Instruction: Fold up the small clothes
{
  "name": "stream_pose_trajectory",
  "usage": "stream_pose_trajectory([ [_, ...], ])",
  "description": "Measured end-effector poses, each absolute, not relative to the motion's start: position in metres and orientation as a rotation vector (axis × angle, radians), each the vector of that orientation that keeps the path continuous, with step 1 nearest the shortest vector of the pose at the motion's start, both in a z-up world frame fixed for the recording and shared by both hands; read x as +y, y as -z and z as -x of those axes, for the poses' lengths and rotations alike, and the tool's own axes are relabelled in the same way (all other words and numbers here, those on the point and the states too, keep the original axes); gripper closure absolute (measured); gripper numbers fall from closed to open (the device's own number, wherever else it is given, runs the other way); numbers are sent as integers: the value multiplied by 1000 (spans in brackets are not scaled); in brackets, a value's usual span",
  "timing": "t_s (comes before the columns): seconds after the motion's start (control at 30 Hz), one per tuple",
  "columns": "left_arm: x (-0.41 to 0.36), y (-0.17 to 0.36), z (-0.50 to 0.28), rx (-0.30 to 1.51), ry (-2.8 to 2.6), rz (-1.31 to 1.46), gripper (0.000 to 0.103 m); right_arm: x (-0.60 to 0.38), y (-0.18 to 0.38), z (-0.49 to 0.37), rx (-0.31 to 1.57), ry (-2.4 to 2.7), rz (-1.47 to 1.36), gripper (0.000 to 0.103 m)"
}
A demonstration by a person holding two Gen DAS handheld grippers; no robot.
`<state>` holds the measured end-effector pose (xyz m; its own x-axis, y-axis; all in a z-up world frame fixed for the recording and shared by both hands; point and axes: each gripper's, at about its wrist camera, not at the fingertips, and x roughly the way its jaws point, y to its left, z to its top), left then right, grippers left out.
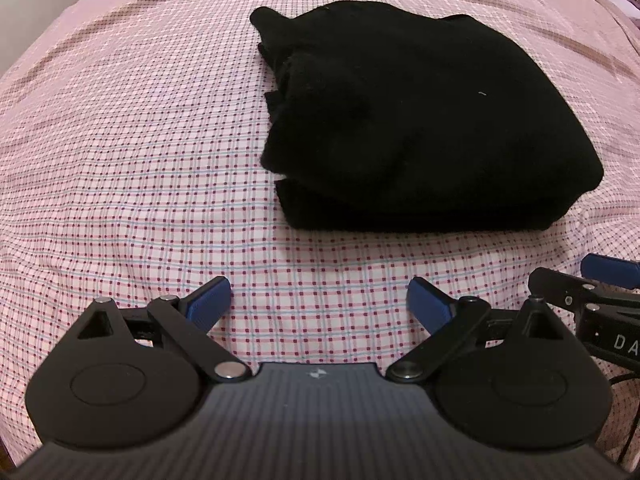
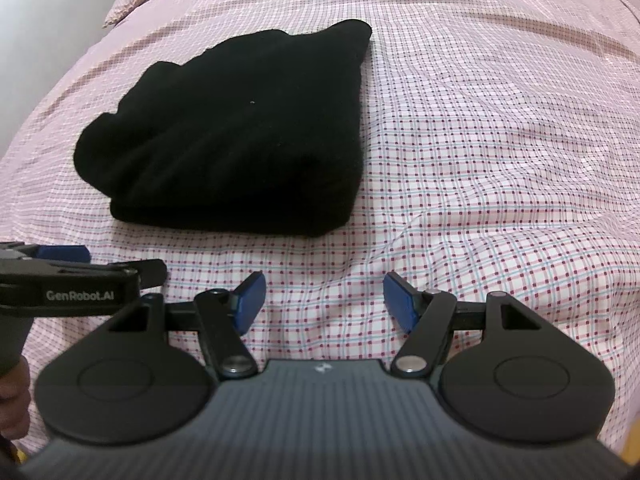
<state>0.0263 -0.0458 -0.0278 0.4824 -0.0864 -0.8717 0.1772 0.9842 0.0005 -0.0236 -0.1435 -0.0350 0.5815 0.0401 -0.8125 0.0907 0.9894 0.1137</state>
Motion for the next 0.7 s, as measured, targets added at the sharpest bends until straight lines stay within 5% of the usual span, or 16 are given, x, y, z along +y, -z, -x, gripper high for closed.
stream_pose_trajectory([
  [0.7,-48,26,-23,1062,172,-96,6,-142,34,25,950,20,-150,36],
])
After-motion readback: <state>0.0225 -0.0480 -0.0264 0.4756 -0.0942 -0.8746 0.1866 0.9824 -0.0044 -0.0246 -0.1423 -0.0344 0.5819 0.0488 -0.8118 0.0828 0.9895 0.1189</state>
